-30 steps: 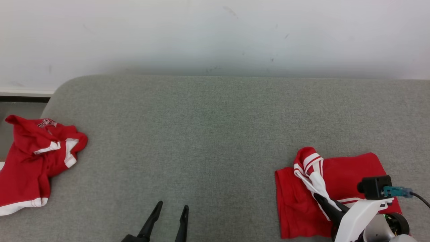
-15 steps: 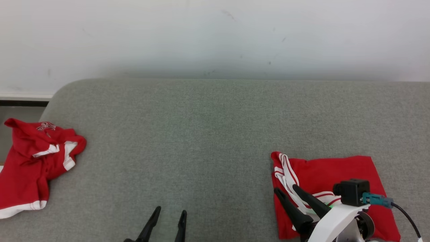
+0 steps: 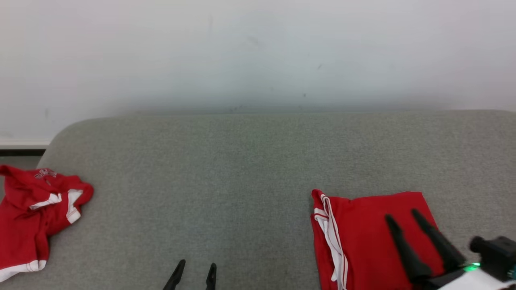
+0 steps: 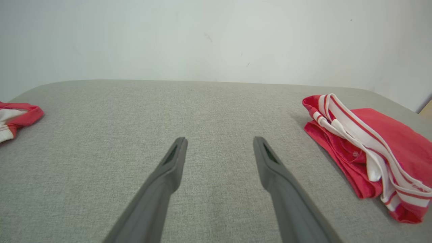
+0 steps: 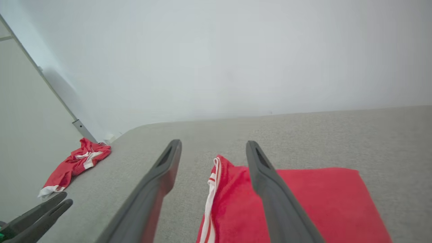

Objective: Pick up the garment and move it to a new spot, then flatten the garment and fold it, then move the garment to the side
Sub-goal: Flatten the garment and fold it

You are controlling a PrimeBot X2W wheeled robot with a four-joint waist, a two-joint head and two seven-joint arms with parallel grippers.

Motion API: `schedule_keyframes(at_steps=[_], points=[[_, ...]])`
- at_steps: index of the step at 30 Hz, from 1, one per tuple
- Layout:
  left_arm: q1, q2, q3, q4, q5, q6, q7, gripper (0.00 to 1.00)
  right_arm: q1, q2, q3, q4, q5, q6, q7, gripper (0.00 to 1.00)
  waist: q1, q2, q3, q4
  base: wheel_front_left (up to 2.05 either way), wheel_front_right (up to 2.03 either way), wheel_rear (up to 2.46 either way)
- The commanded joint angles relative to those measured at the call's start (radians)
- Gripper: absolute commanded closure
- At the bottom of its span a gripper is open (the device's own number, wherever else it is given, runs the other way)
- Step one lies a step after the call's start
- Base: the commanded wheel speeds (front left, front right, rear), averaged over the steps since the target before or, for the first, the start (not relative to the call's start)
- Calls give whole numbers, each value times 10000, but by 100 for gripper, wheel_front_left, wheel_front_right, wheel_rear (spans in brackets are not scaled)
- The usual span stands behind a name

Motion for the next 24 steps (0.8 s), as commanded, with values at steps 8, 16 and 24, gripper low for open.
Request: schedule_keyframes(at_steps=[8,16,24], points=[[156,29,148,-120,204,-38,-6,0,845,-757,-2193,1250,-2936,1,-2246,0,0,0,-349,-88,0,0,0],[377,30,347,-263,454,-133,-5,0,1090,-768,-2677,3089,-3688,1,-3887,0,0,0,-568,75,0,0,0],[697,30,465,-346,622,-100,-5,0,1585,-193,-3170,3603,-3848,1,-3955,0,0,0,-709,197,0,0,0]])
